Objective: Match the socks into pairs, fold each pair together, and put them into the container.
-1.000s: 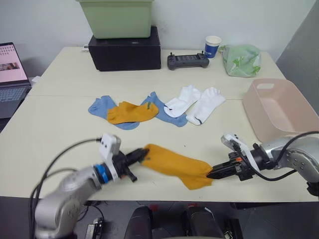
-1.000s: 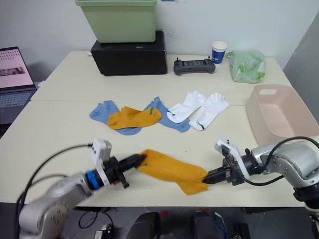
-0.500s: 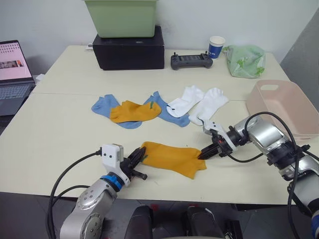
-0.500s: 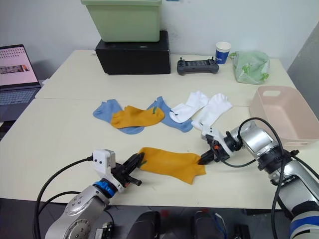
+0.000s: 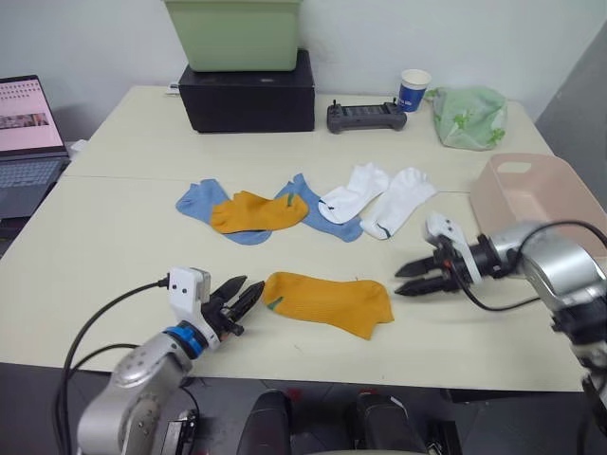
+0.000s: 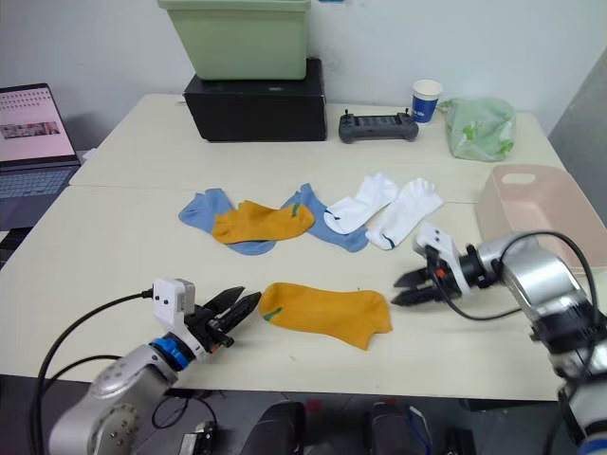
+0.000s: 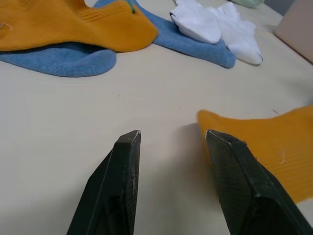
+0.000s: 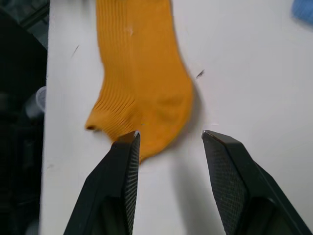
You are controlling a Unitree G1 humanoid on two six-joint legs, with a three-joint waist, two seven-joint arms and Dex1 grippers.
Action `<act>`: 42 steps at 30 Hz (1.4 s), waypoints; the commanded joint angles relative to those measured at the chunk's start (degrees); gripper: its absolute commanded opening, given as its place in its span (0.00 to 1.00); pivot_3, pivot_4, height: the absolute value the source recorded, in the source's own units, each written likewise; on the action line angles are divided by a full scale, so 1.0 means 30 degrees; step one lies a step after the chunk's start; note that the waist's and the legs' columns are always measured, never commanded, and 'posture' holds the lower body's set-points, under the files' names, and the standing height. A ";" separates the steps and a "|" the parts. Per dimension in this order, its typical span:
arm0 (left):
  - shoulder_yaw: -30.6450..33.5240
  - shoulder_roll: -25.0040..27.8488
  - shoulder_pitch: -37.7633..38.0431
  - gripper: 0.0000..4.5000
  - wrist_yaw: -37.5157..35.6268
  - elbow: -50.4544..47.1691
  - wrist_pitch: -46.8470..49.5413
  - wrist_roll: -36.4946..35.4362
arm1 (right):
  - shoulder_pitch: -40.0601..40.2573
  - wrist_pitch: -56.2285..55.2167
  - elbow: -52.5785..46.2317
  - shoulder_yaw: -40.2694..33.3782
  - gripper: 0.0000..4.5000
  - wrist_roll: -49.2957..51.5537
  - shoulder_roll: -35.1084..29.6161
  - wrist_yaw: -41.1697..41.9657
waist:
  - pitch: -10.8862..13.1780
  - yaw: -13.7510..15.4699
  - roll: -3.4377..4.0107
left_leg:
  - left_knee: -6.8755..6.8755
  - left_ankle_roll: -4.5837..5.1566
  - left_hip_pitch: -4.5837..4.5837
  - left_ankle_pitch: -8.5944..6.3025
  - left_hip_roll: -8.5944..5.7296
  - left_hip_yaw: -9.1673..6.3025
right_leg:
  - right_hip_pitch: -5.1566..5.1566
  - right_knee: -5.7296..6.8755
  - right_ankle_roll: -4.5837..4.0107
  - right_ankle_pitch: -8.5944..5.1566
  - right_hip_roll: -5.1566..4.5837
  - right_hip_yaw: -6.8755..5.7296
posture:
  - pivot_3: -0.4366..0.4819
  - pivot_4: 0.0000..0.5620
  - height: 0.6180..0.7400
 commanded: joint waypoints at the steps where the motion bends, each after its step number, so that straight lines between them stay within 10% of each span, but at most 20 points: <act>1: -0.0722 0.0944 -0.1522 0.49 -0.1378 0.1238 0.0534 -0.0046 | 0.1255 0.1435 -0.2271 -0.1488 0.49 0.0438 0.0590 -0.2758 | 0.0000 -0.0061 0.0000 | 0.0007 -0.0001 0.0002 0.0000 -0.0001 0.0002 | -0.0007 0.0013 0.0001 0.0000 0.0000 0.0004 | 0.48 0.27 1.00; 16: -0.2809 0.1905 -0.4347 0.49 -0.3682 0.3447 0.1017 0.0756 | 0.3981 0.4757 -0.5584 -0.3068 0.49 0.2325 0.4754 -0.8894 | -0.0002 -0.0195 -0.0002 | -0.0012 -0.0002 0.0014 0.0001 0.0020 0.0014 | -0.0014 0.0023 0.0004 -0.0001 0.0022 0.0012 | 0.48 0.27 1.00; 23: -0.2599 0.1811 -0.3786 0.01 -0.3672 0.2894 0.1125 0.0528 | 0.3390 0.4665 -0.5084 -0.3163 0.00 0.2589 0.4550 -0.8943 | -0.0002 -0.0151 -0.0002 | -0.0012 -0.0001 0.0006 0.0001 0.0014 0.0018 | -0.0021 0.0017 0.0004 -0.0001 0.0016 0.0022 | 0.48 0.27 1.00; 38: -0.2081 -0.1166 -0.0253 0.00 0.0943 -0.1077 0.1464 0.0111 | -0.0001 0.1160 0.0029 -0.0118 0.00 0.0907 0.1644 -0.4281 | -0.0001 -0.0092 -0.0002 | -0.0004 0.0003 0.0005 -0.0001 0.0003 0.0018 | -0.0012 0.0007 0.0004 -0.0001 0.0003 0.0032 | 0.48 0.27 1.00; 42: -0.2080 -0.0755 -0.0178 0.10 0.0399 -0.0876 0.0987 0.0240 | 0.0319 0.0899 -0.0192 -0.0596 0.21 0.0951 0.1697 -0.4405 | -0.0001 -0.0087 -0.0001 | -0.0006 0.0001 0.0006 0.0000 0.0008 0.0016 | -0.0013 0.0009 0.0002 0.0000 0.0005 0.0030 | 0.48 0.27 1.00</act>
